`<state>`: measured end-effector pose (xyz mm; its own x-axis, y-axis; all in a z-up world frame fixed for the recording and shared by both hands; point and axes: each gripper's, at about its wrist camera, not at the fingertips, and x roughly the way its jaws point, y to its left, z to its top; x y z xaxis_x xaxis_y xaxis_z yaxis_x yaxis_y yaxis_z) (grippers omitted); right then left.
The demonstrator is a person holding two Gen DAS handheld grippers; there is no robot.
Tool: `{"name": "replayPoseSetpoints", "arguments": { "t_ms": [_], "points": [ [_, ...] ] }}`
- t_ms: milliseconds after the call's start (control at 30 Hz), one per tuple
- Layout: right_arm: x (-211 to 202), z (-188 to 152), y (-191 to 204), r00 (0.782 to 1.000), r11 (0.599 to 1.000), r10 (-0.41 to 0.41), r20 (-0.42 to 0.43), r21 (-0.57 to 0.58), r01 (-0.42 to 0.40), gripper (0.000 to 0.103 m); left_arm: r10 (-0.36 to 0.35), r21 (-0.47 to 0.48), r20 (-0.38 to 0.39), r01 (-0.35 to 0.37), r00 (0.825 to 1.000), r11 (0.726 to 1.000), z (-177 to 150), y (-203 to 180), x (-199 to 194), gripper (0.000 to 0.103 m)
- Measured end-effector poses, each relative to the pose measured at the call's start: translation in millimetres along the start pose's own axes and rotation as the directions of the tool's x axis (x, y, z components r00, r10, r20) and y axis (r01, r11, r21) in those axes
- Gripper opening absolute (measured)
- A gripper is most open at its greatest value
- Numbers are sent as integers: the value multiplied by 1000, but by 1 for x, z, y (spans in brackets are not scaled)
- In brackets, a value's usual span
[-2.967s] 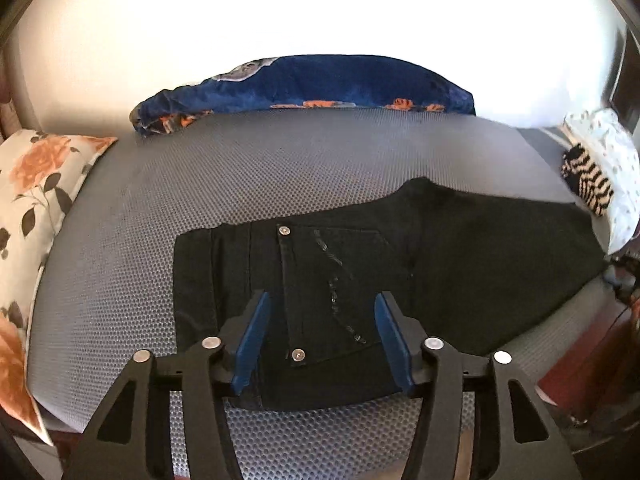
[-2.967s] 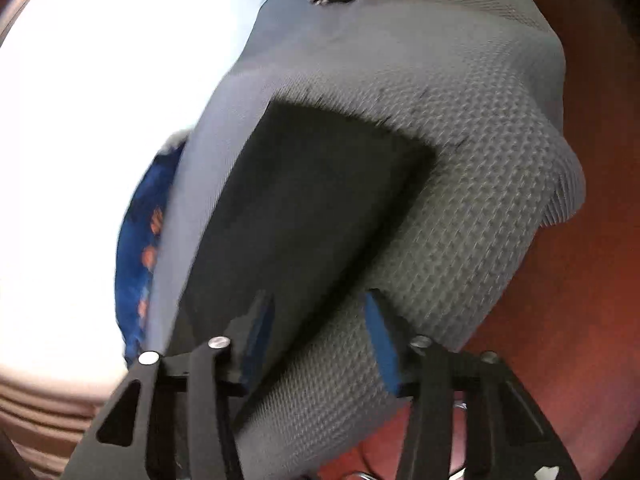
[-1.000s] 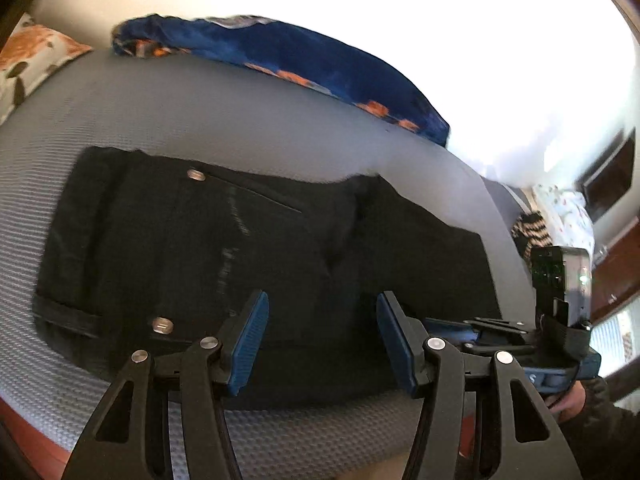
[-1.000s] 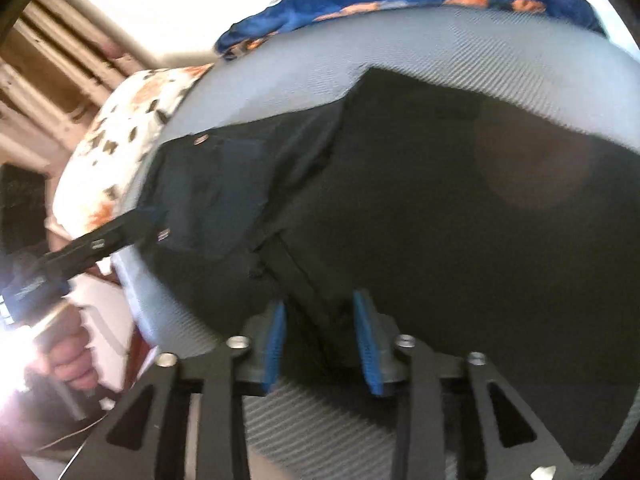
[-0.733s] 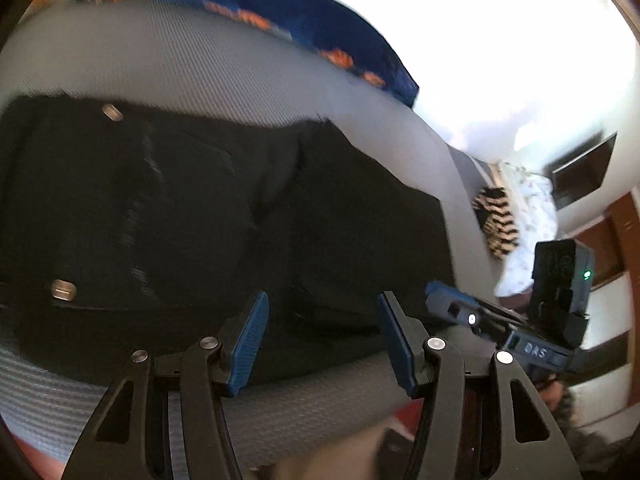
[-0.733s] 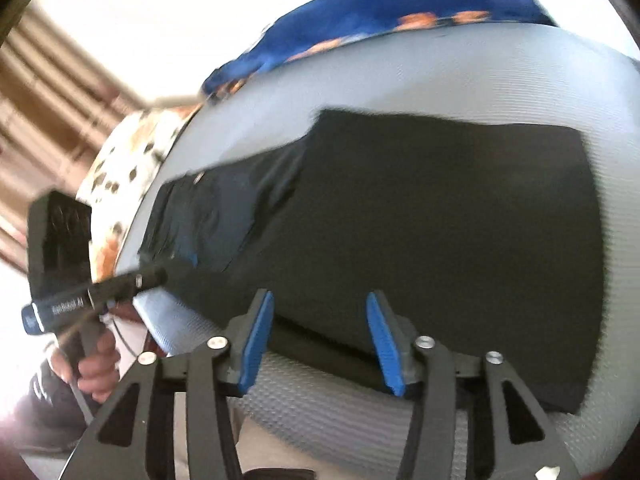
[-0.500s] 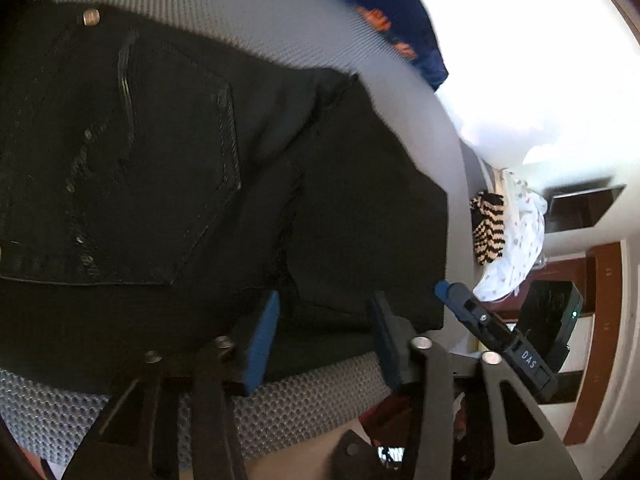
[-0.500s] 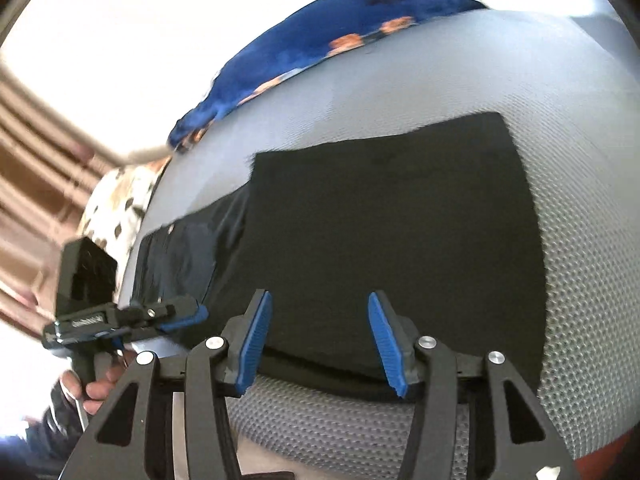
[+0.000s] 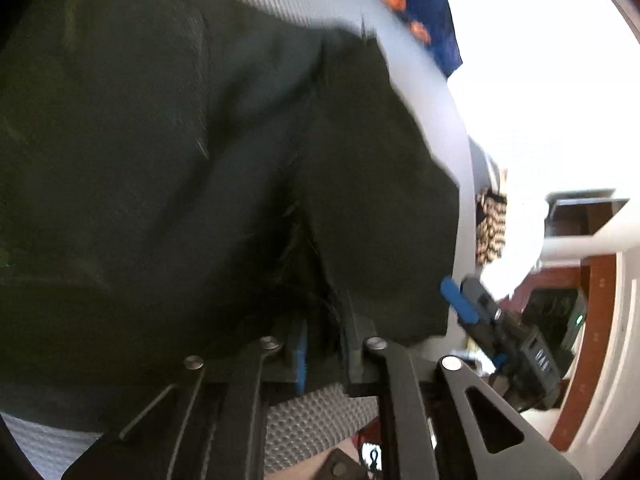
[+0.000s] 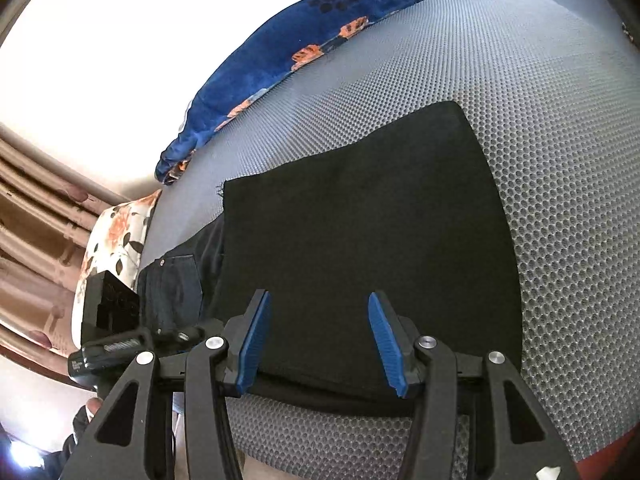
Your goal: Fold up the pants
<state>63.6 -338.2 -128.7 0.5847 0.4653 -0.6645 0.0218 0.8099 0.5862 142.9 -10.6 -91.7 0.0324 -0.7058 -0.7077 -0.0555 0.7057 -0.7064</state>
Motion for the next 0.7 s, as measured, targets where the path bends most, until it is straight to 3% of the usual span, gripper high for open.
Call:
{"name": "replayPoseSetpoints", "arguments": {
  "t_ms": [200, 300, 433, 533, 633, 700],
  "points": [
    [4, 0, -6, 997, 997, -73, -22, 22, 73, 49, 18, 91, 48, -22, 999, 996, -14, -18, -20, 9],
    [4, 0, -12, 997, 996, -75, -25, 47, 76, 49, 66, 128, 49, -71, 997, 989, -20, -17, -15, 9],
    [12, -5, -11, 992, 993, -113, -46, 27, 115, 49, 58, 76, 35, -60, 998, 995, -16, -5, -5, 10],
    [13, -7, -6, 988, 990, -144, -53, -10, 144, 49, 93, 109, 46, -98, 995, 989, -16, -12, -11, 18],
    [11, -5, -3, 987, 990, -144, -65, -25, 142, 49, 163, 186, 131, -186, 978, 965, -15, -23, -27, 25],
    [6, 0, 1, 986, 986, -158, -45, -52, 156, 49, 198, 259, 208, -249, 958, 933, -14, -34, -39, 28]
  ]
}}
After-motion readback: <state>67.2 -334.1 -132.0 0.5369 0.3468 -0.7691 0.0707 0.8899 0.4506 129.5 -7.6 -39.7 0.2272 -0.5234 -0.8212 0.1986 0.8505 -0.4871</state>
